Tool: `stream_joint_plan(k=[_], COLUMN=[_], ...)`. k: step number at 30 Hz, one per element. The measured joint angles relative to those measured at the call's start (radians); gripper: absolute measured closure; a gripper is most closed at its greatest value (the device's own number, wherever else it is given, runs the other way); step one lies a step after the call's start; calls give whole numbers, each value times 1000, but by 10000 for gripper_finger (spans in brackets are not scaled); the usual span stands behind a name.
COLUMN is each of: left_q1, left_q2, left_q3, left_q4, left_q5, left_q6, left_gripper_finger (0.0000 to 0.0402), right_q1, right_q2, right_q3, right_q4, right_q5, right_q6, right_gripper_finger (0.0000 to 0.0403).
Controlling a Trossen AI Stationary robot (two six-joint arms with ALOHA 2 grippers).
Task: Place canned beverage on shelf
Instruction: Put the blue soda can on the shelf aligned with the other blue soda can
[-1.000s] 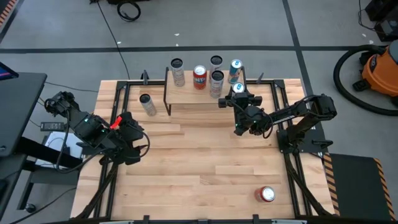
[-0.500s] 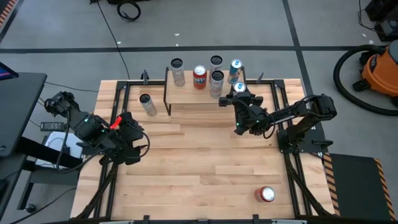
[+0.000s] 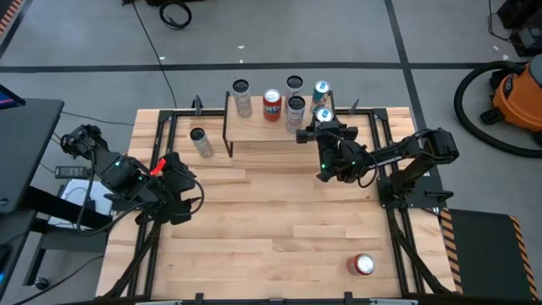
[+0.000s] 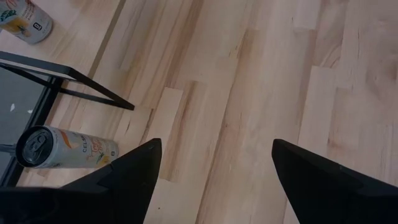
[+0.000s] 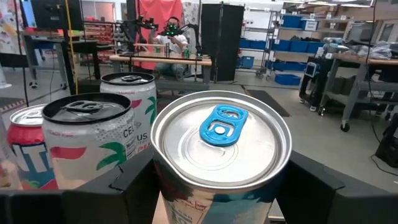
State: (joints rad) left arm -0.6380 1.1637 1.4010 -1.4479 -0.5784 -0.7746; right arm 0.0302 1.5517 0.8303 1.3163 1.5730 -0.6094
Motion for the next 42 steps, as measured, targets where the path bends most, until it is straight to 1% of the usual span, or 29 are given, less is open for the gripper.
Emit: stream_joint_plan(k=[5, 7, 12, 16, 19, 24, 32, 37, 42], left_q1=[0, 0, 0, 0, 0, 0, 0, 0, 0], left_q2=[0, 0, 0, 0, 0, 0, 0, 0, 0], left_q3=[0, 0, 0, 0, 0, 0, 0, 0, 0], left_q4=[0, 0, 0, 0, 0, 0, 0, 0, 4], left_q5=[0, 0, 0, 0, 0, 0, 0, 0, 0], left_q6=[0, 0, 0, 0, 0, 0, 0, 0, 0], left_gripper_finger=[86, 86, 86, 86, 86, 86, 86, 86, 86], right_q1=[-16, -34, -64, -49, -26, -24, 17, 16, 14], right_q2=[0, 0, 0, 0, 0, 0, 0, 0, 0], right_q3=[0, 0, 0, 0, 0, 0, -2, -3, -4], right_q4=[-7, 14, 107, 110, 111, 90, 89, 76, 38], right_q5=[0, 0, 0, -1, -1, -5, -4, -4, -3], right_q6=[-27, -64, -50, -79, -49, -45, -41, -44, -13], right_gripper_finger=[133, 133, 133, 133, 133, 133, 133, 133, 132])
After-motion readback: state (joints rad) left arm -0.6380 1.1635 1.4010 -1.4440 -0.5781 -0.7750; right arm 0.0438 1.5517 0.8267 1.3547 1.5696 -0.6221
